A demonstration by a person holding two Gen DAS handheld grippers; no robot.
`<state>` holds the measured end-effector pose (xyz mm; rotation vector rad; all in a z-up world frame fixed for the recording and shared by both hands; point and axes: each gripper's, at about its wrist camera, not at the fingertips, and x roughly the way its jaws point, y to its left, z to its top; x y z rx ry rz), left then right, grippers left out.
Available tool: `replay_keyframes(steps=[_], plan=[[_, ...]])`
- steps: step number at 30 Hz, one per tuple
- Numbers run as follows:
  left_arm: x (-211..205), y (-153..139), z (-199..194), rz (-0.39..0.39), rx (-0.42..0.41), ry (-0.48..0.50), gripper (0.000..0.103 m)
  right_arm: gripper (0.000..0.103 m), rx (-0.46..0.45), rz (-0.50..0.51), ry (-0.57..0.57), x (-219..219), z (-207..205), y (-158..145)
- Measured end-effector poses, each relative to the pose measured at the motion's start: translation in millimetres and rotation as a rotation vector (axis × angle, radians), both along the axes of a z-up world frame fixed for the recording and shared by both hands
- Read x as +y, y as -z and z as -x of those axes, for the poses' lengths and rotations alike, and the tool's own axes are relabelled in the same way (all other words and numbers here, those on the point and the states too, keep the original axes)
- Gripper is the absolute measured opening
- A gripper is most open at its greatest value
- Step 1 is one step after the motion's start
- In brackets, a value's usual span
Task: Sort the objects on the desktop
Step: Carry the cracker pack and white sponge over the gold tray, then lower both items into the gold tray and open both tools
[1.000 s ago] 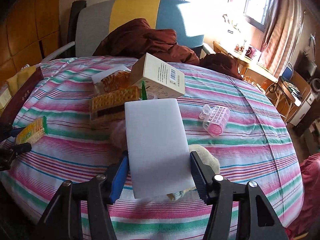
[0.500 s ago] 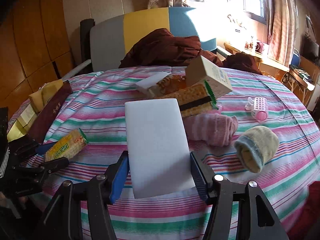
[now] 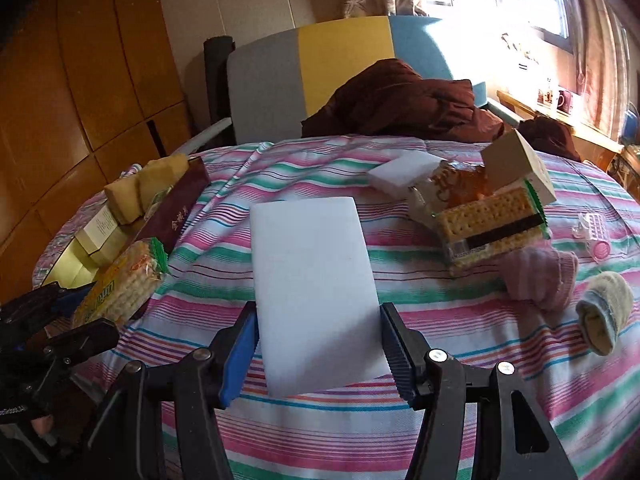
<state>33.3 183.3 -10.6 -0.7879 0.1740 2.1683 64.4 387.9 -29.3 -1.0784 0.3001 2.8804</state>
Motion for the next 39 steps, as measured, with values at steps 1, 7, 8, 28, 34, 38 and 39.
replay_keyframes(steps=[1,7,8,28,34,38,39], plan=[[-6.3,-2.9,1.3,-0.005,0.002,-0.015,0.049,0.06,0.006,0.003,-0.016,-6.2,4.1,-3.1],[-60.0,-13.7,22.8,-0.021,0.008,-0.169,0.049,0.06,0.039,0.024,-0.147,-54.4,33.5,-23.6],[-71.5,-14.9,28.2,-0.022,0.01,-0.203,0.049,0.06,0.044,0.022,-0.168,-64.0,38.5,-27.1],[-180.6,11.7,153.2,0.083,-0.266,-0.42,0.049,0.061,-0.306,-0.08,-0.453,-217.1,184.6,-8.0],[-180.4,18.7,173.8,0.119,-0.316,-0.445,0.049,0.061,-0.409,-0.114,-0.409,-227.5,212.2,6.5],[-176.4,24.1,184.4,0.134,-0.342,-0.448,0.049,0.064,-0.424,-0.113,-0.367,-229.0,226.9,12.0],[-174.9,25.9,187.2,0.142,-0.345,-0.451,0.049,0.064,-0.42,-0.11,-0.352,-228.5,230.4,12.5]])
